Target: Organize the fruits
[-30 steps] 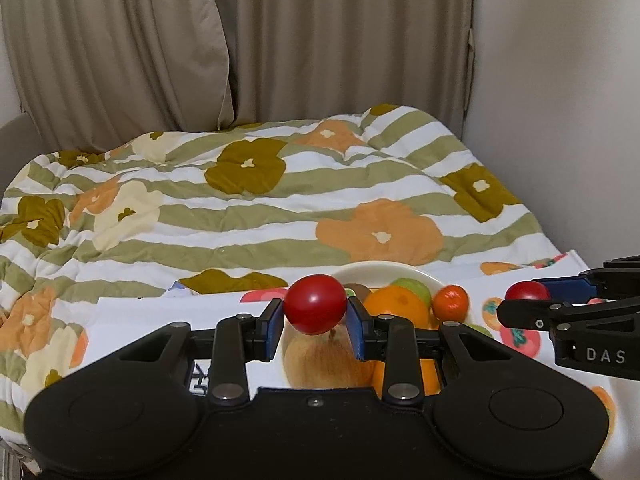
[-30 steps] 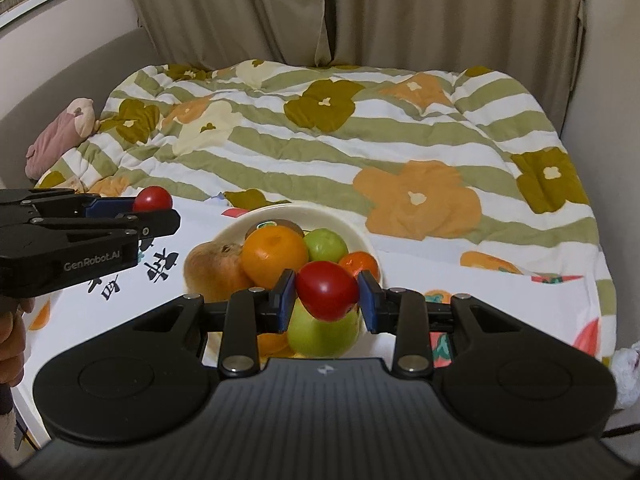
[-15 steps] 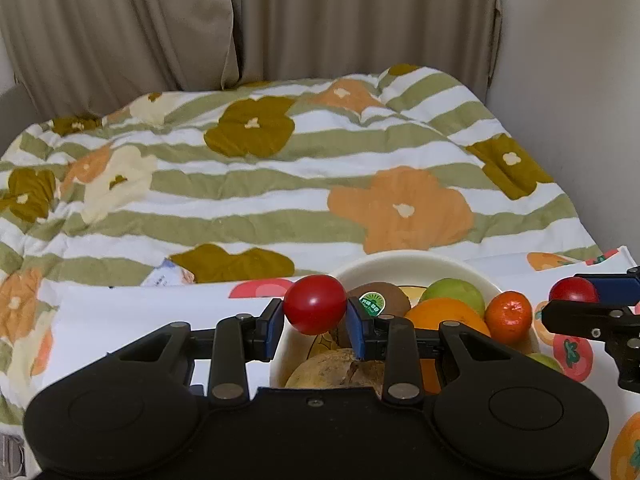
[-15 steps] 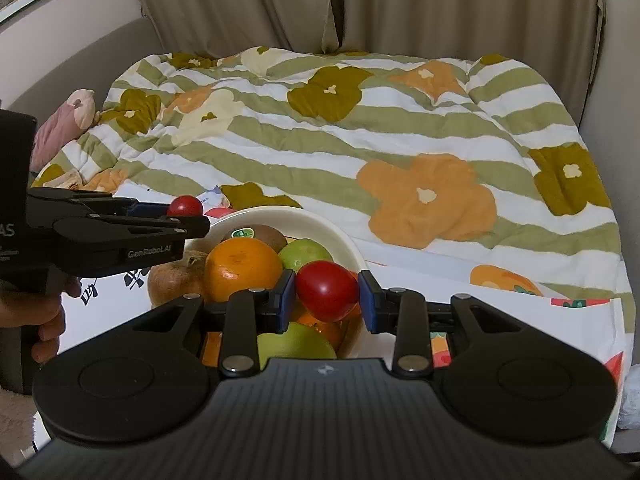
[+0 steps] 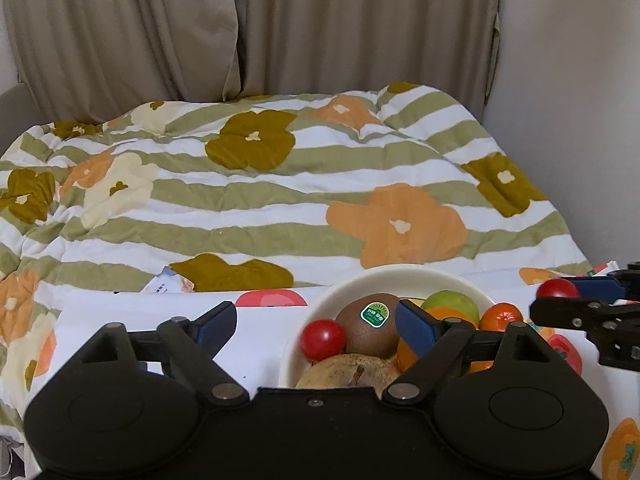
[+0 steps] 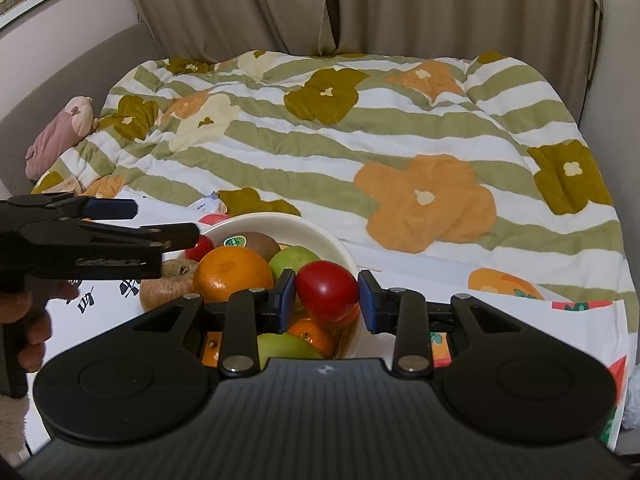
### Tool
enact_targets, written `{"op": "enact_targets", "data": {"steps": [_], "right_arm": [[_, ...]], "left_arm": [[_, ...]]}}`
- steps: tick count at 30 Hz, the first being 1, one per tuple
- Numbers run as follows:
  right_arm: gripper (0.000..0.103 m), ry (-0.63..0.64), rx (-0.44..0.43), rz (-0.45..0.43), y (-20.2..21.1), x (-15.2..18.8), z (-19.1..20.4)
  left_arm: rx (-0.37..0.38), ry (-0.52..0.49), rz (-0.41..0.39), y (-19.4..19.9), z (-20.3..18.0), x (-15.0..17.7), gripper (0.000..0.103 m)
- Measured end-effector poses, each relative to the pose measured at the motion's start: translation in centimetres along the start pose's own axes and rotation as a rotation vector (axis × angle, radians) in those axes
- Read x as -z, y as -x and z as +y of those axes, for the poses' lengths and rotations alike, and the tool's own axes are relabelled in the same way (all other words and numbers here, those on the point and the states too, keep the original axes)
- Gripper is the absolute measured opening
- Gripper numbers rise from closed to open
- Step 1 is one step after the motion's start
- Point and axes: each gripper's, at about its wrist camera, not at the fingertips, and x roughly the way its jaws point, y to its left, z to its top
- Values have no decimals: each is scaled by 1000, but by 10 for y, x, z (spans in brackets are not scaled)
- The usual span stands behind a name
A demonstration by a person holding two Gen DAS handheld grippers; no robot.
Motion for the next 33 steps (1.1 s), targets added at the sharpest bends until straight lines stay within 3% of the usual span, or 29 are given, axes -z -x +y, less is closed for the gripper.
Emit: {"op": "enact_targets", "data": {"steps": [20, 22, 24, 25, 33], "right_arm": [[51, -24, -56, -1, -19, -5, 8], [60, -20, -64, -9, -18, -5, 8], [81, -22, -69, -10, -16, -5, 9], [84, -29, -65, -14, -15, -5, 9], [86, -59, -47, -37, 4, 1, 9]], "left_arm": [[-8, -23, -19, 31, -1, 18, 90], [-10, -26, -20, 32, 0, 20, 90], [-12, -26, -18, 34, 0, 22, 90], [-11, -25, -18, 34, 1, 22, 90], [-4, -21, -26, 45, 2, 26, 90]]}}
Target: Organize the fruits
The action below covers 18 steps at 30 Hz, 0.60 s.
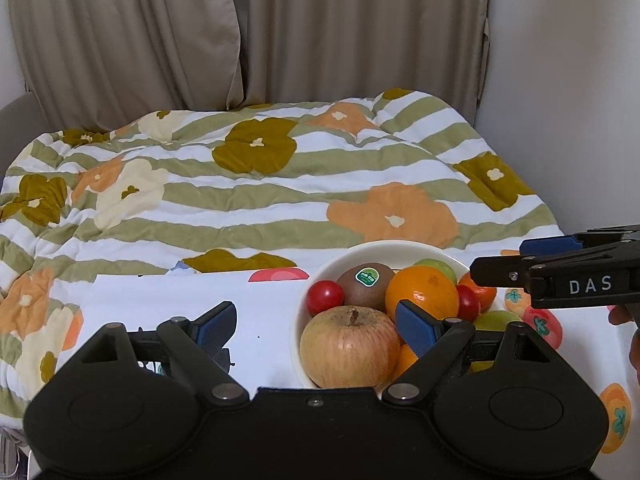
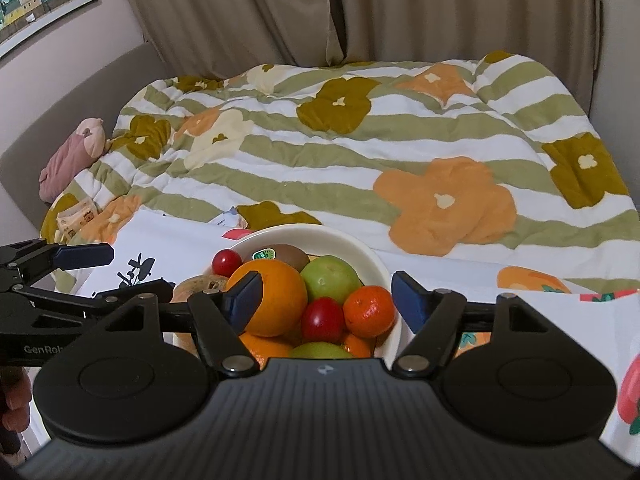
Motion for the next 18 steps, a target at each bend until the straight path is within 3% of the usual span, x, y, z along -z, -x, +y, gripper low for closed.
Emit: {"op": "enact_targets", "data": {"steps": [10, 18], "right_arm": [[86, -9, 45, -46, 53, 11, 16], [86, -14, 111, -113, 126, 24, 48]], "left_arm": [[17, 7, -57, 46, -3, 4, 90], [10, 33, -132, 110, 0, 11, 90]]}}
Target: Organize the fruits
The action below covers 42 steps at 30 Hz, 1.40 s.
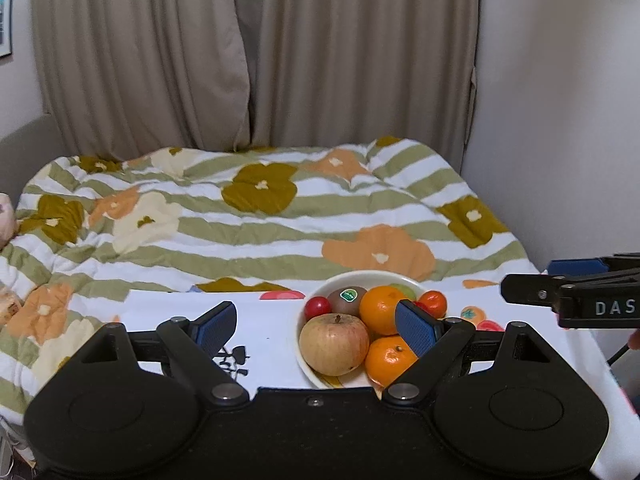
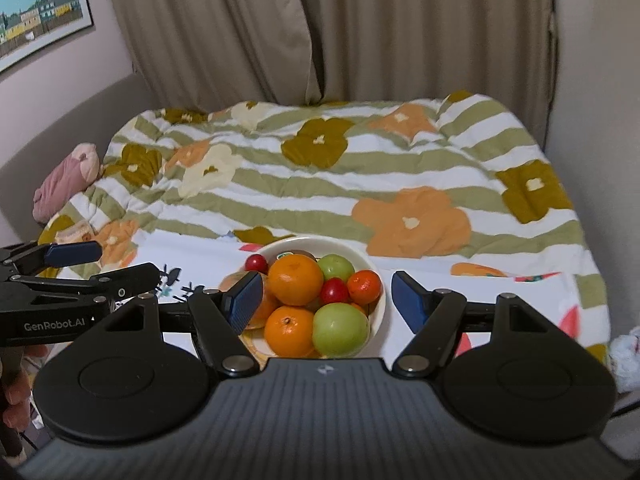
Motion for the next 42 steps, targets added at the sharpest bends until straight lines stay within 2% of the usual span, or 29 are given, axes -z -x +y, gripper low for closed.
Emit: {"op": "enact_targets", "data": {"steps": [8, 16, 17, 20, 24, 27, 42], "right_arm": [[86, -36, 54, -38, 80, 9, 17], [87, -36, 104, -57, 135, 37, 40], [88, -33, 110, -55, 137, 41, 43], [101, -24, 134, -45, 145, 55, 52], [101, -16, 176, -41, 149, 69, 60], [101, -12, 220, -36, 149, 74, 64], [101, -40, 238, -34, 149, 81, 67]], "left_arm": [[-13, 22, -74, 75, 3, 4, 90], [-35, 23, -78, 117, 13, 19, 91], [-40, 20, -78, 121, 14, 23, 94], [-52, 25, -79, 131, 17, 33, 98], [-66, 27, -78, 141, 21, 45, 103], [-71, 19, -77, 145, 20, 52, 103], [-83, 39, -82, 147, 31, 61, 103]]}}
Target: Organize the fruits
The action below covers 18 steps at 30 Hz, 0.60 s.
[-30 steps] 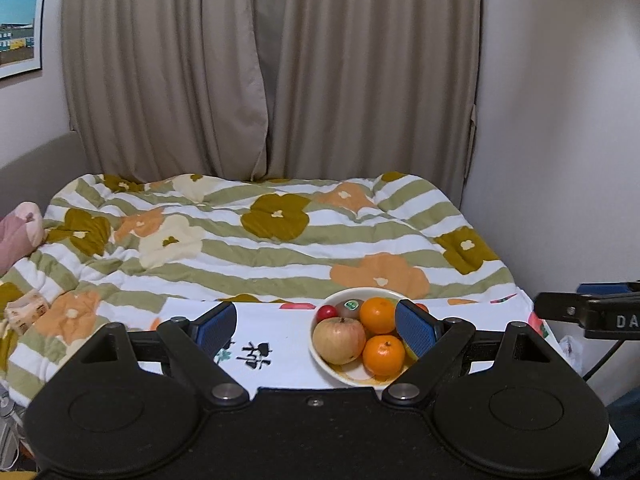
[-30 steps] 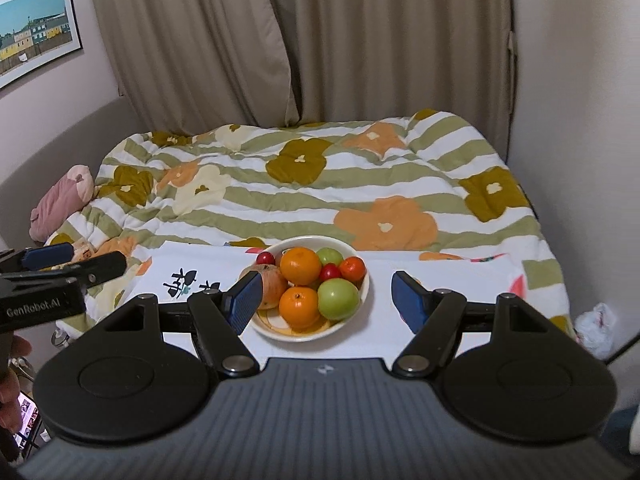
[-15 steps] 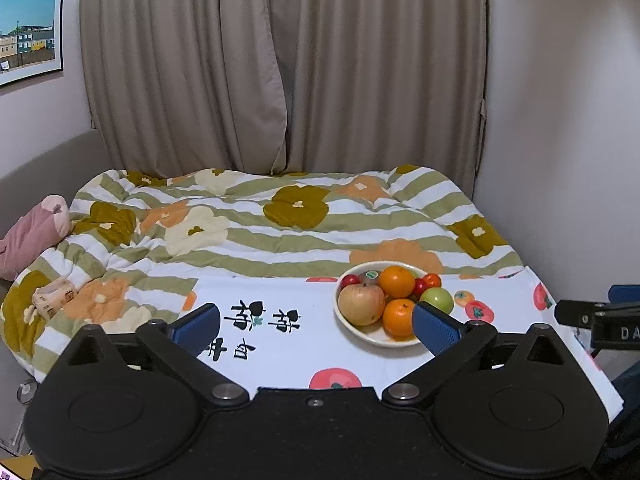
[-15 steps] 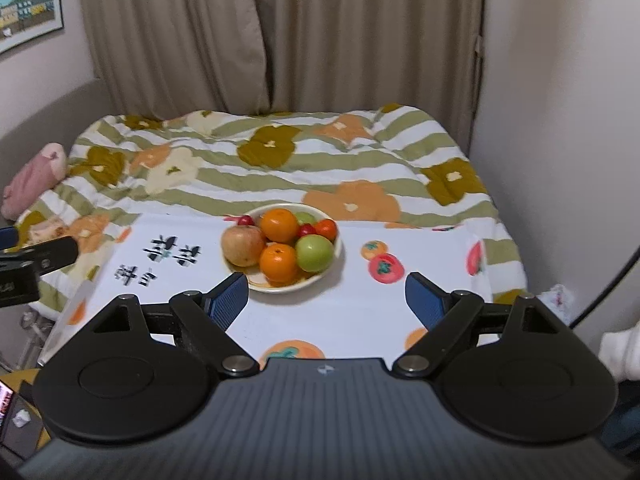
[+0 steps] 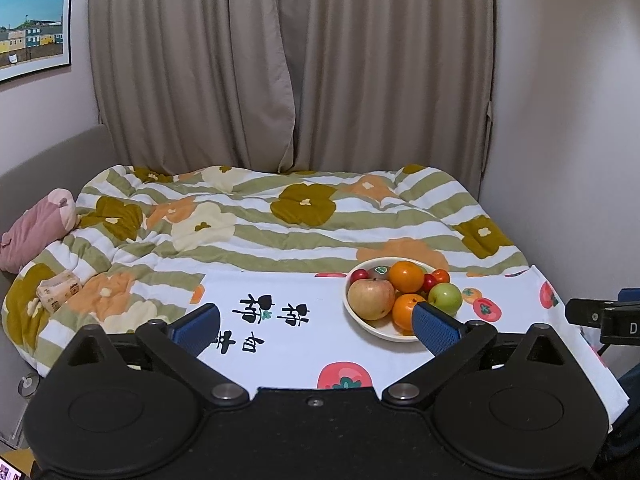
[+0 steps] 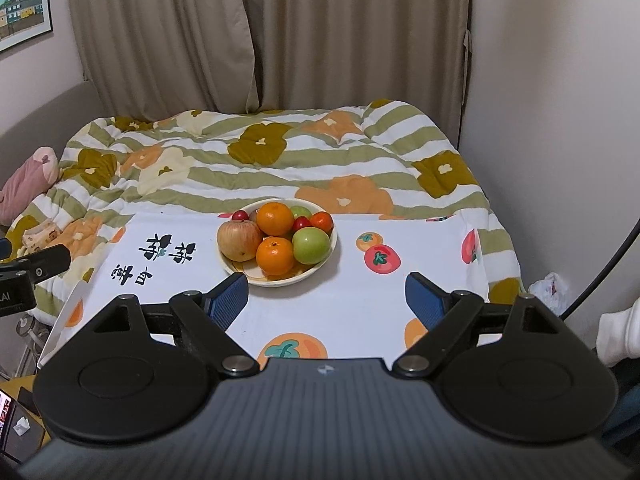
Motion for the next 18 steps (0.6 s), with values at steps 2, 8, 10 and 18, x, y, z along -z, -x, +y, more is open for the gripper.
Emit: {"op": "enact_targets", "data": {"steps": [2, 8, 10, 18], "right_arm": [[101, -1, 0, 1, 0, 0, 0], [101, -6, 4, 5, -2, 2, -1], [101, -7, 7, 14, -4, 3, -2], [101, -10, 9, 20, -7, 3, -3]], "left_arm": [[0, 1, 0, -1, 0, 0, 103], [-2, -8, -4, -2, 0, -1, 103], [0, -9, -3, -1, -1, -1, 103], [1, -15, -3, -2, -3, -2, 103]]}}
